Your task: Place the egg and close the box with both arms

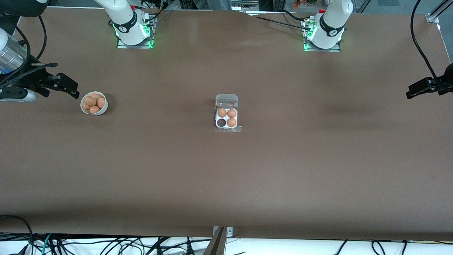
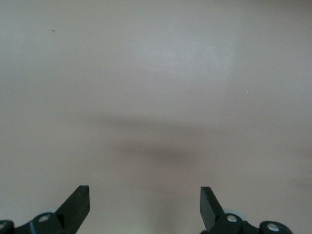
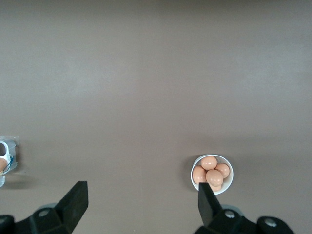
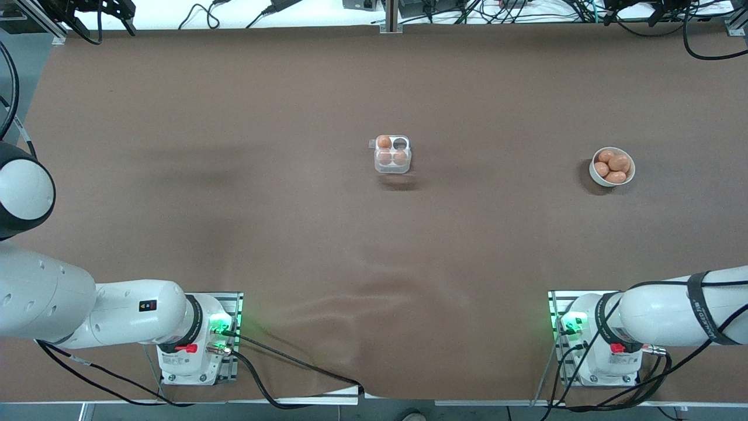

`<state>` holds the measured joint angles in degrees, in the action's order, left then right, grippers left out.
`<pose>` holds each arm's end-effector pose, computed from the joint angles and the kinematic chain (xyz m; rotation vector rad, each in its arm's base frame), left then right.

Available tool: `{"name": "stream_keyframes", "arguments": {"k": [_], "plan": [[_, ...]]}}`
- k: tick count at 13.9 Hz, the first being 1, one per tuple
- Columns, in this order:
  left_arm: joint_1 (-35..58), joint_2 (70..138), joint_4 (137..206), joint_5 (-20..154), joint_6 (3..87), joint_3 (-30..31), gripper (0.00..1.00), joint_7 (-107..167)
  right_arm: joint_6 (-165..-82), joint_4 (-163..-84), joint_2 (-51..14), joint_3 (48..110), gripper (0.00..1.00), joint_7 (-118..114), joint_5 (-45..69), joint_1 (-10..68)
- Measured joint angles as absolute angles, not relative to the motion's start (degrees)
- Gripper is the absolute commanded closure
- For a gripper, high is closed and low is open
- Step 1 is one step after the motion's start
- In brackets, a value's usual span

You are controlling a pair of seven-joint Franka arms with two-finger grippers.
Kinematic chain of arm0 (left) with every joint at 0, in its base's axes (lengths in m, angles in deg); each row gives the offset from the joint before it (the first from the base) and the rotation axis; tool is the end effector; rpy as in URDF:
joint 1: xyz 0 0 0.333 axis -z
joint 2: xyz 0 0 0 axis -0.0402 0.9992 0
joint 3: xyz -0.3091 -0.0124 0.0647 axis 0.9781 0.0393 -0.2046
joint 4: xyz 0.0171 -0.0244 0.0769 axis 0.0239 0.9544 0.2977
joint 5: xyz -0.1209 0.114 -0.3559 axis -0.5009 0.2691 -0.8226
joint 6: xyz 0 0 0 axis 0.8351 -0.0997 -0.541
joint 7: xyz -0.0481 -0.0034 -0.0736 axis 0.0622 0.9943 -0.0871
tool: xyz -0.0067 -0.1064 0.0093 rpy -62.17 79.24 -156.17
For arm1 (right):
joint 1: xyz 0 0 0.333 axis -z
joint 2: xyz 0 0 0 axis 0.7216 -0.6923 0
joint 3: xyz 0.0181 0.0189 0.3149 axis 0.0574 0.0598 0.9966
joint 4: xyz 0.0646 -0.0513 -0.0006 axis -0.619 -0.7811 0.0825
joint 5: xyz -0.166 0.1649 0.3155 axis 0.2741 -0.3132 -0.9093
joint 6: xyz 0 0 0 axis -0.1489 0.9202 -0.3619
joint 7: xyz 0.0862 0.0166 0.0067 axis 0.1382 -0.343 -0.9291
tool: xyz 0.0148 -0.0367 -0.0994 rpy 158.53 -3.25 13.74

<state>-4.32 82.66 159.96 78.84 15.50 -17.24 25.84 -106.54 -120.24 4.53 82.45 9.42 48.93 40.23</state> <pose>0.5687 0.0664 0.5929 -3.0895 -0.2333 0.1371 0.5658 0.0378 0.5888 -3.1353 0.0702 -0.0716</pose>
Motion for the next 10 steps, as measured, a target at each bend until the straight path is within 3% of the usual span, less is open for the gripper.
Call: {"name": "stream_keyframes", "arguments": {"k": [10], "plan": [[-4.3,82.7,160.0,78.8,15.5,-17.1,0.00,25.4,-106.5,-120.3,4.5,82.5,0.00,9.4,48.9,40.2]]}}
